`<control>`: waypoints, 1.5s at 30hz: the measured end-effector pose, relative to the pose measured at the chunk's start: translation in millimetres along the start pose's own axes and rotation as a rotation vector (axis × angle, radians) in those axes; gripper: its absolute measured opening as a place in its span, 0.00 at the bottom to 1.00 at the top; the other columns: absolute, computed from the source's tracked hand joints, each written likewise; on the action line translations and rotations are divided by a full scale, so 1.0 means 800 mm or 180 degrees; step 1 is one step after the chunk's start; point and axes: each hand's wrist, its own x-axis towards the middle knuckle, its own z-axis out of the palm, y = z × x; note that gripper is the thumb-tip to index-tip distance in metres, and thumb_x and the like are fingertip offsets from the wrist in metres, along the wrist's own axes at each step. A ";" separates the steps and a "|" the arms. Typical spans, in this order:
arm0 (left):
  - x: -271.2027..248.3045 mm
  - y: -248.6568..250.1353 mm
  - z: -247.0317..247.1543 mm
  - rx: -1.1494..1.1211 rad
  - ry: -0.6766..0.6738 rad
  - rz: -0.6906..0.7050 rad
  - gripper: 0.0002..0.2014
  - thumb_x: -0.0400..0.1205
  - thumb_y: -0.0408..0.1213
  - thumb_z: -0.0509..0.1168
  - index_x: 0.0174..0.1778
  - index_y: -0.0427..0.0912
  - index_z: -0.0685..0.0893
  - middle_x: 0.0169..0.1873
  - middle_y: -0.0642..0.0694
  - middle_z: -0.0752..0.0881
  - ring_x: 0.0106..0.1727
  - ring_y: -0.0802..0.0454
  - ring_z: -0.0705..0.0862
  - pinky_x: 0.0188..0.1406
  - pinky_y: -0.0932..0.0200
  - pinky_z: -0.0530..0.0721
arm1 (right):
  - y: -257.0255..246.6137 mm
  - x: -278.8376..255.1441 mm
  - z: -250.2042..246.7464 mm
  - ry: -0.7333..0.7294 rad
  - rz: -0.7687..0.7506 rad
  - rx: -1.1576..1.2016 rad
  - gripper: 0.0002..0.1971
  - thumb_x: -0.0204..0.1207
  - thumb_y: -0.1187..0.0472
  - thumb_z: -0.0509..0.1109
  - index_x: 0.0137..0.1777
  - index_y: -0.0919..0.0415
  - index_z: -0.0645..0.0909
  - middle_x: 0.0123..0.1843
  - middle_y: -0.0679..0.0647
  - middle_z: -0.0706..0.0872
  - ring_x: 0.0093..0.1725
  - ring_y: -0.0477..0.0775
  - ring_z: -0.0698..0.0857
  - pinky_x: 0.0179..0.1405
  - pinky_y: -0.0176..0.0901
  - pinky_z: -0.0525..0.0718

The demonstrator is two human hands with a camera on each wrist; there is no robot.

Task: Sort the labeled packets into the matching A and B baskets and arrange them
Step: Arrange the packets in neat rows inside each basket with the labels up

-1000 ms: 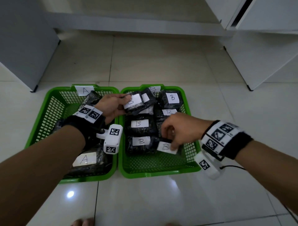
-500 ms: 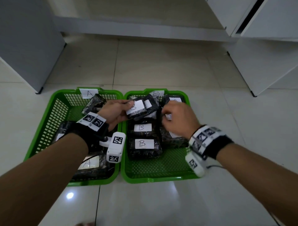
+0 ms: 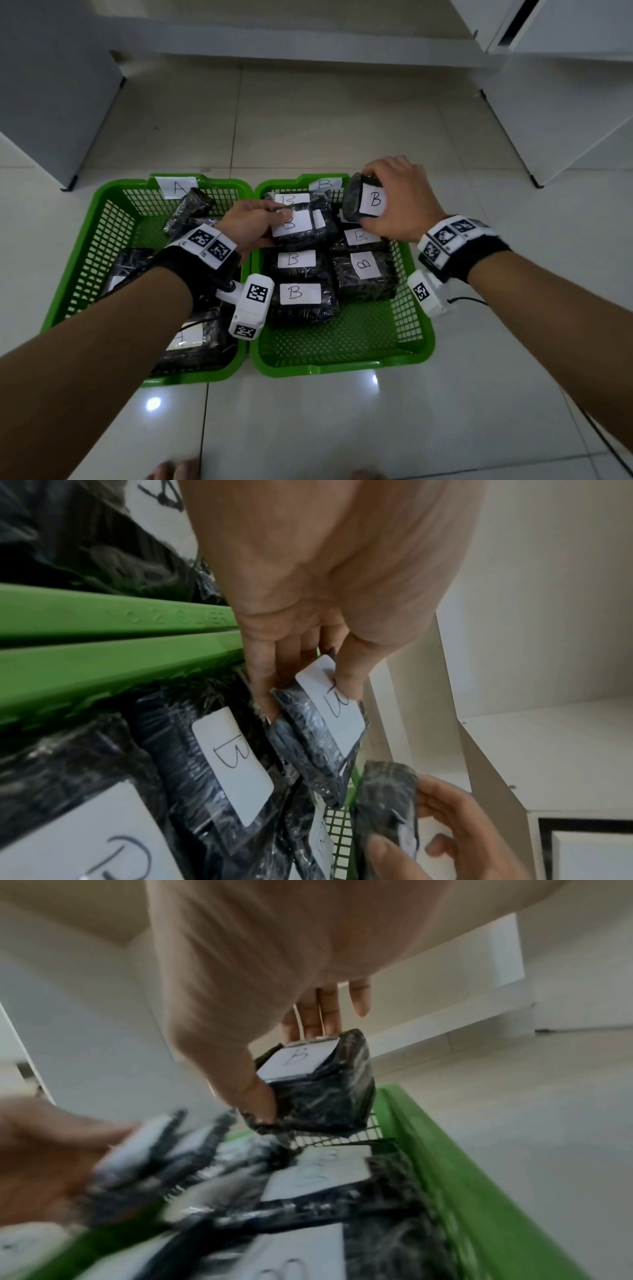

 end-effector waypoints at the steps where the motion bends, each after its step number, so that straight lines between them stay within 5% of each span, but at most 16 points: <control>1: 0.000 0.000 0.001 0.0027 0.0000 0.0018 0.11 0.80 0.28 0.71 0.59 0.32 0.86 0.54 0.37 0.91 0.55 0.43 0.91 0.55 0.45 0.90 | -0.005 -0.016 -0.008 -0.0031 0.0012 0.0361 0.36 0.58 0.46 0.84 0.66 0.54 0.77 0.60 0.48 0.81 0.58 0.50 0.79 0.61 0.48 0.76; 5: -0.004 0.005 0.011 0.0239 -0.0056 0.0071 0.10 0.79 0.31 0.74 0.56 0.36 0.88 0.54 0.40 0.91 0.54 0.44 0.91 0.53 0.45 0.91 | -0.027 -0.101 -0.018 -0.1027 -0.0303 0.0928 0.32 0.57 0.43 0.84 0.62 0.49 0.79 0.55 0.41 0.81 0.52 0.43 0.82 0.49 0.37 0.82; 12: -0.021 0.015 0.036 0.0656 -0.0245 0.0106 0.08 0.81 0.32 0.72 0.55 0.37 0.88 0.56 0.40 0.90 0.59 0.43 0.89 0.50 0.46 0.91 | -0.043 -0.153 0.007 -0.1794 -0.0562 0.0135 0.34 0.60 0.45 0.83 0.66 0.52 0.78 0.56 0.48 0.85 0.53 0.51 0.84 0.51 0.48 0.85; 15: -0.021 0.010 0.044 0.0730 -0.0282 0.0058 0.09 0.81 0.30 0.72 0.56 0.36 0.88 0.56 0.38 0.90 0.60 0.41 0.88 0.57 0.42 0.89 | -0.050 -0.143 0.024 -0.1887 -0.0783 -0.0618 0.28 0.62 0.43 0.82 0.57 0.56 0.82 0.49 0.53 0.86 0.48 0.56 0.86 0.40 0.45 0.77; 18: -0.019 0.002 0.049 0.0867 -0.0312 0.0032 0.05 0.80 0.29 0.73 0.49 0.40 0.88 0.52 0.38 0.90 0.57 0.41 0.89 0.62 0.39 0.86 | -0.057 -0.138 0.038 -0.2000 -0.1013 -0.0971 0.28 0.64 0.40 0.83 0.56 0.58 0.83 0.49 0.54 0.86 0.50 0.57 0.85 0.40 0.44 0.70; 23: -0.013 -0.007 0.046 0.1154 -0.0326 0.0103 0.09 0.78 0.31 0.75 0.53 0.35 0.89 0.59 0.37 0.89 0.63 0.41 0.86 0.70 0.42 0.81 | -0.057 -0.132 0.042 -0.2027 -0.1090 -0.0883 0.32 0.64 0.41 0.83 0.63 0.58 0.83 0.58 0.54 0.82 0.57 0.57 0.82 0.48 0.49 0.79; 27: -0.014 -0.006 0.044 0.1199 -0.0439 0.0040 0.12 0.79 0.33 0.75 0.57 0.36 0.88 0.53 0.36 0.90 0.52 0.44 0.88 0.60 0.38 0.87 | -0.059 -0.133 0.050 -0.2060 -0.1102 -0.0957 0.35 0.61 0.39 0.85 0.62 0.60 0.83 0.55 0.54 0.82 0.52 0.57 0.83 0.46 0.51 0.83; 31: -0.015 -0.007 0.043 0.1064 -0.0476 -0.0002 0.11 0.80 0.32 0.73 0.58 0.37 0.88 0.54 0.37 0.90 0.51 0.44 0.89 0.51 0.44 0.91 | -0.058 -0.122 0.035 -0.2085 -0.0842 -0.0814 0.29 0.56 0.35 0.85 0.44 0.58 0.84 0.39 0.51 0.84 0.40 0.52 0.83 0.36 0.44 0.80; 34: -0.014 -0.005 0.043 0.0863 -0.0487 0.0005 0.09 0.81 0.31 0.71 0.58 0.39 0.87 0.54 0.38 0.90 0.50 0.45 0.90 0.46 0.47 0.92 | -0.053 -0.117 0.015 -0.1473 -0.0432 -0.0246 0.19 0.66 0.43 0.82 0.34 0.55 0.80 0.31 0.48 0.83 0.33 0.48 0.82 0.35 0.44 0.83; 36: -0.012 -0.001 0.044 0.0730 -0.0543 0.0040 0.08 0.83 0.30 0.69 0.57 0.39 0.86 0.52 0.39 0.89 0.48 0.47 0.90 0.43 0.50 0.92 | -0.047 -0.107 0.004 -0.0552 -0.0198 0.0104 0.11 0.70 0.54 0.78 0.38 0.53 0.78 0.37 0.46 0.82 0.35 0.48 0.81 0.38 0.48 0.85; 38: -0.011 0.003 0.048 0.0643 -0.0605 0.0082 0.09 0.84 0.29 0.67 0.60 0.38 0.85 0.49 0.41 0.88 0.44 0.50 0.89 0.38 0.54 0.92 | -0.042 -0.091 0.001 0.0024 -0.0088 0.0266 0.14 0.69 0.59 0.79 0.52 0.55 0.80 0.54 0.48 0.82 0.47 0.50 0.83 0.46 0.50 0.88; 41: -0.007 0.009 0.052 0.0537 -0.0678 0.0096 0.07 0.85 0.30 0.66 0.57 0.40 0.85 0.45 0.44 0.88 0.42 0.52 0.89 0.34 0.57 0.90 | -0.037 -0.065 0.010 -0.0214 -0.0200 0.0496 0.36 0.69 0.52 0.84 0.76 0.57 0.76 0.74 0.52 0.80 0.71 0.54 0.78 0.70 0.49 0.80; 45: 0.003 0.018 0.052 0.0259 -0.0625 0.0040 0.07 0.85 0.29 0.66 0.57 0.38 0.85 0.50 0.40 0.89 0.50 0.45 0.89 0.39 0.50 0.91 | -0.026 -0.044 0.020 -0.0316 -0.0415 0.0319 0.39 0.71 0.47 0.82 0.80 0.60 0.74 0.72 0.56 0.84 0.69 0.57 0.81 0.70 0.53 0.80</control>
